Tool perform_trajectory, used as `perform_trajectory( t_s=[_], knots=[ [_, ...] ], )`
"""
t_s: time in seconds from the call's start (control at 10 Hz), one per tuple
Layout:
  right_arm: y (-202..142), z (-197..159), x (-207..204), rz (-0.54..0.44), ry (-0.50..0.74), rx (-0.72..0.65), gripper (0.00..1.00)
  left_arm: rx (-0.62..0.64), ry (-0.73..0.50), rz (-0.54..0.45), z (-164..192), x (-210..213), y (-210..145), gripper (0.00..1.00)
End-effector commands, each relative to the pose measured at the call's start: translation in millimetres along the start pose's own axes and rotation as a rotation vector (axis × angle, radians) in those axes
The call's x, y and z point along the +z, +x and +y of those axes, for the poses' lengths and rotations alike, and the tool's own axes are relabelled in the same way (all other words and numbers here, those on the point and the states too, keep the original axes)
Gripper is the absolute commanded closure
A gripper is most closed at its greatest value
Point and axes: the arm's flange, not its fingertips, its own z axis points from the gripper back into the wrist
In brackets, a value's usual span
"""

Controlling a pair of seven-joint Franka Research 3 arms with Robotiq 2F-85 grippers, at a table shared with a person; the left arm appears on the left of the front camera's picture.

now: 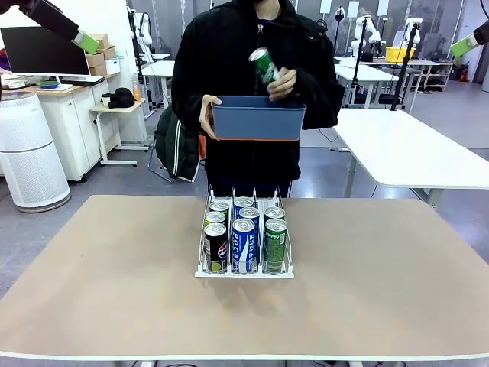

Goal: Fill the beverage cans into the dispenser.
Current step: Pick up the Sprite handed by the human.

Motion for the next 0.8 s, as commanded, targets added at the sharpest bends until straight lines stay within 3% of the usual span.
perform_trajectory(
  t_s=[0.0, 0.7],
  knots=[
    [1.0, 1.2, -0.6, -0.005, 0.015, -0.005, 0.0, 0.007, 0.002, 0.004, 1.3, -1.5, -0.5, 0.0],
    [1.0, 1.2, -0.6, -0.005, 0.015, -0.005, 0.0, 0.007, 0.002, 0.004, 1.3, -1.5, -0.5, 0.0]
  ],
)
